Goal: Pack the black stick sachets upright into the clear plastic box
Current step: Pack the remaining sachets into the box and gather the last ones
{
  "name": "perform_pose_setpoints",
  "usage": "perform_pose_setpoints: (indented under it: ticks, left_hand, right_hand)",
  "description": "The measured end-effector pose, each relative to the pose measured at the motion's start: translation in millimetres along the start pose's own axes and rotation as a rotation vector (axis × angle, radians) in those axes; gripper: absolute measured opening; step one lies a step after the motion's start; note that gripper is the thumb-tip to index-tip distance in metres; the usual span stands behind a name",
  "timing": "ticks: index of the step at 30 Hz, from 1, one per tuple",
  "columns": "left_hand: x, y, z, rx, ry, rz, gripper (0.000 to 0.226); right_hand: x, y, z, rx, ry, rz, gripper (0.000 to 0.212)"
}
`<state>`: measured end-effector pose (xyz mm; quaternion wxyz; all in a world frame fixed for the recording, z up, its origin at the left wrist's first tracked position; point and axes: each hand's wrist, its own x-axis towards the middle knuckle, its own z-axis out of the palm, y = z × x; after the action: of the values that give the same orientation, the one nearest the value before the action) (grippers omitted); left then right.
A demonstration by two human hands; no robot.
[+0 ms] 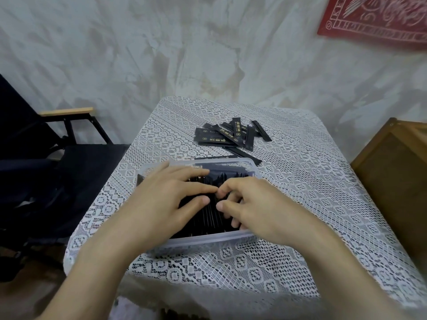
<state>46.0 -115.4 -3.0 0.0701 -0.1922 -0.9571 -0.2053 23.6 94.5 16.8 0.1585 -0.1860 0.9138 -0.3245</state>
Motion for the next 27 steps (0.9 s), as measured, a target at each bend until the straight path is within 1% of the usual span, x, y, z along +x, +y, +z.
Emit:
perform_pose_setpoints:
  ticks: [3, 5, 7, 10, 12, 14, 15, 17, 19, 20, 21, 23, 25, 27]
  left_hand:
    - [1.1, 0.2, -0.5, 0.033, 0.010, 0.005, 0.047]
    - [2.3, 1.3, -0.6, 0.046, 0.021, 0.007, 0.044]
    - [3.6, 3.4, -0.1, 0.051, 0.024, 0.017, 0.043]
    - [4.6, 5.6, 1.5, 0.058, 0.008, 0.037, 0.041]
    - [4.6, 5.0, 2.0, 0.053, 0.004, 0.039, 0.039]
    - [3.9, 4.0, 1.6, 0.054, 0.001, 0.028, 0.039]
    - [3.7, 3.7, 1.6, 0.056, 0.002, 0.024, 0.040]
    - [3.3, 4.1, 1.5, 0.056, 0.002, 0.018, 0.041]
    - [2.2, 4.6, 1.7, 0.058, -0.006, 0.013, 0.041]
    - [1.7, 5.0, 1.5, 0.060, -0.009, 0.008, 0.040]
    - [1.2, 5.2, 1.4, 0.059, -0.013, 0.001, 0.038]
    - [1.0, 6.0, 0.9, 0.055, -0.023, -0.011, 0.034]
    - [0.5, 6.2, 0.8, 0.057, -0.029, -0.016, 0.036]
    - [0.5, 5.9, 0.6, 0.056, -0.034, -0.018, 0.039]
  right_hand:
    - [-2.4, 0.4, -3.0, 0.001, -0.020, -0.002, 0.020]
    - [-3.7, 1.6, -4.8, 0.001, -0.031, 0.001, 0.022]
    - [-4.1, 1.7, -5.5, 0.006, -0.034, 0.001, 0.017]
    - [-3.7, 1.2, -4.9, -0.002, -0.018, -0.008, 0.005]
    - [-5.7, 1.1, -9.0, -0.004, -0.031, -0.028, 0.004]
    - [-8.1, 1.7, -21.4, 0.068, -0.028, -0.075, 0.009]
    - [-6.8, 3.8, -30.5, 0.138, 0.011, -0.088, 0.012]
    - [2.2, 13.3, -52.6, 0.267, 0.149, -0.086, 0.015]
    - [20.6, 30.7, -70.1, 0.376, 0.273, -0.062, 0.016]
    - [33.5, 41.6, -74.1, 0.406, 0.309, -0.037, 0.016]
    - [47.0, 51.8, -75.1, 0.403, 0.327, -0.007, 0.015]
    - [77.9, 69.9, -70.3, 0.325, 0.321, 0.052, 0.011]
    - [105.0, 77.9, -62.8, 0.181, 0.251, 0.053, 0.008]
    - [124.8, 75.9, -57.5, 0.035, 0.157, -0.010, 0.019]
